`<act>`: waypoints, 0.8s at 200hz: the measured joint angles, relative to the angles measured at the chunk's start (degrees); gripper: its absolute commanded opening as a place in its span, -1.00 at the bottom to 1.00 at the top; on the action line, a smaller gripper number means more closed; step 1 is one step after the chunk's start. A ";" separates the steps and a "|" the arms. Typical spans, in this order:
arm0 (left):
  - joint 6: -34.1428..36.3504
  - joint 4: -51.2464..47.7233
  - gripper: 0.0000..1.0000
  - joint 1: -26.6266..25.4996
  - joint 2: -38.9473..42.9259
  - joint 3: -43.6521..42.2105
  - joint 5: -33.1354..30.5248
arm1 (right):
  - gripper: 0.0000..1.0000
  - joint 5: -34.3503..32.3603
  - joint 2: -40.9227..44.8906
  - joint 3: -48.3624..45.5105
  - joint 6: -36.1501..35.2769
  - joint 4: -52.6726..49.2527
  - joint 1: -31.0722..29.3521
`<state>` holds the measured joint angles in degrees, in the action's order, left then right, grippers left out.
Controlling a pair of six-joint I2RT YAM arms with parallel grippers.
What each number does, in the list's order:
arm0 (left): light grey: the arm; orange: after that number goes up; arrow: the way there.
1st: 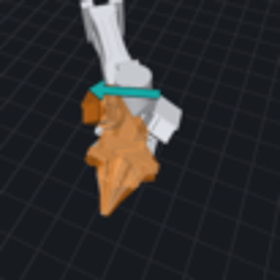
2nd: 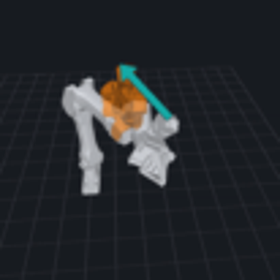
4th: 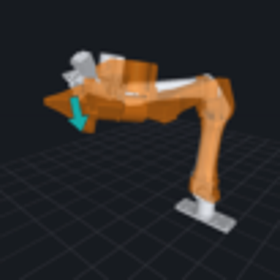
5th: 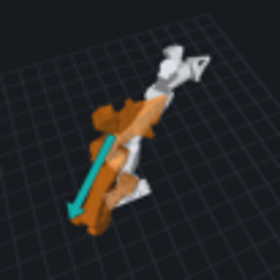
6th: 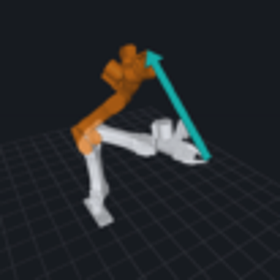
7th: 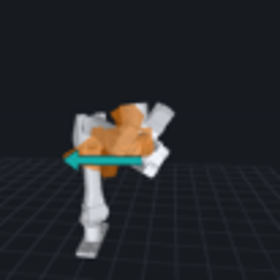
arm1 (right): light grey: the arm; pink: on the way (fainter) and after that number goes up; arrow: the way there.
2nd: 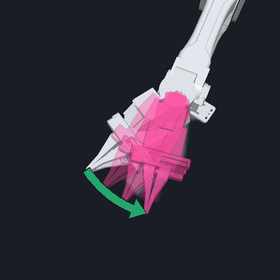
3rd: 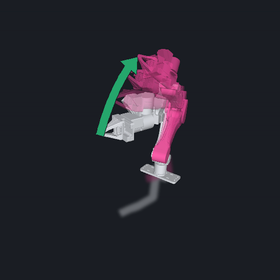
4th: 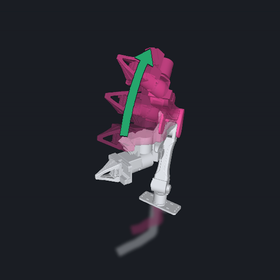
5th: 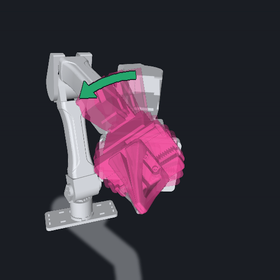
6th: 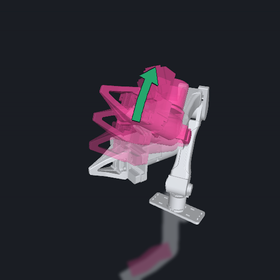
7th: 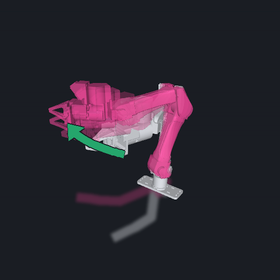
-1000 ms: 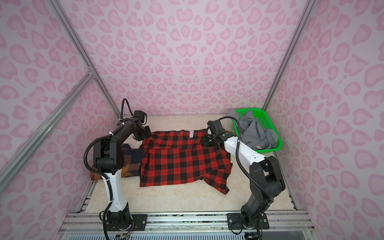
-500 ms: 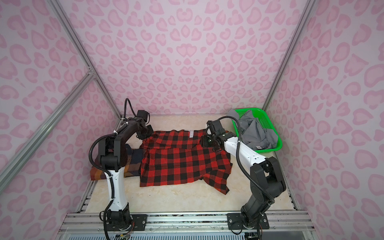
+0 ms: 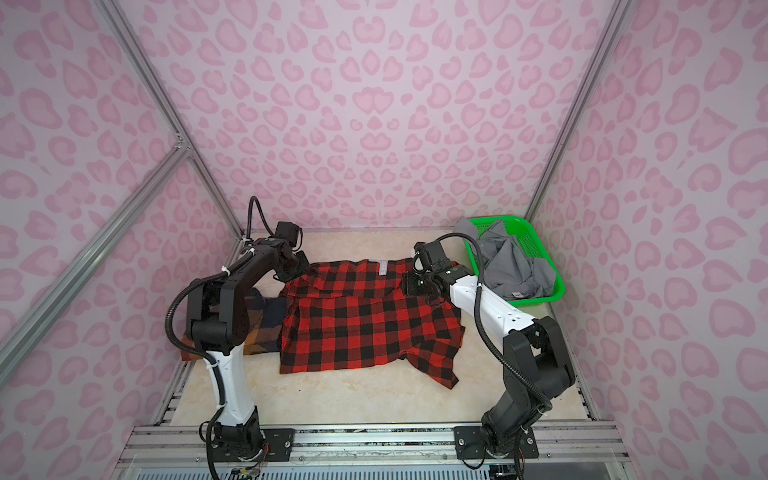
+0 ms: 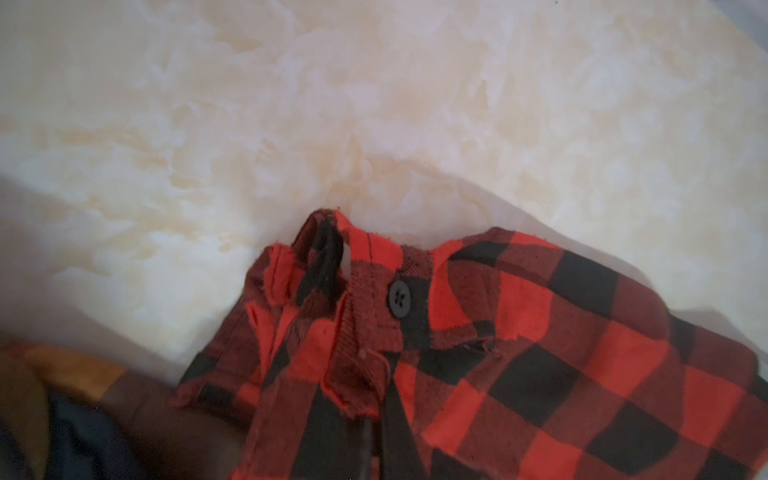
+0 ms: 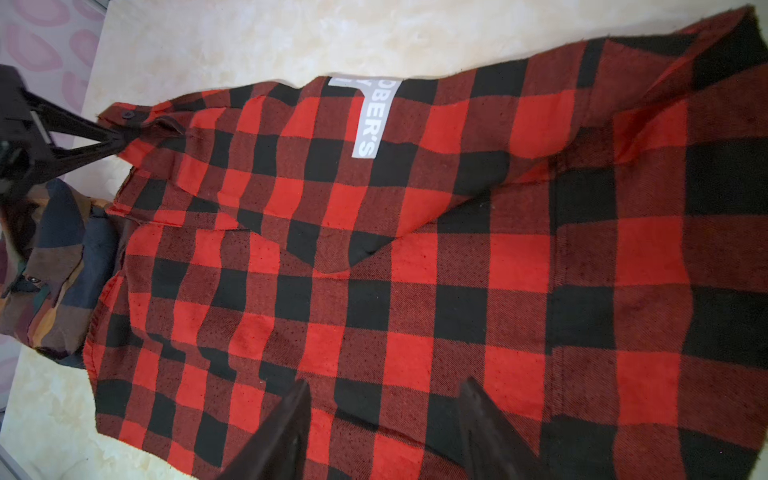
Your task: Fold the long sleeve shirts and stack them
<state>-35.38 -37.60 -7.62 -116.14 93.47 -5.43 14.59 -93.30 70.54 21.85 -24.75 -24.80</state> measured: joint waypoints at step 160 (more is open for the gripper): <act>-12.26 10.27 -0.92 -4.55 23.28 -29.62 1.31 | 0.15 -0.15 -0.57 -0.37 -0.09 -0.04 0.57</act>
<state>-47.64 -27.33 -12.16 -92.86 63.86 -4.12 14.44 -93.86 70.17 21.76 -24.80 -24.23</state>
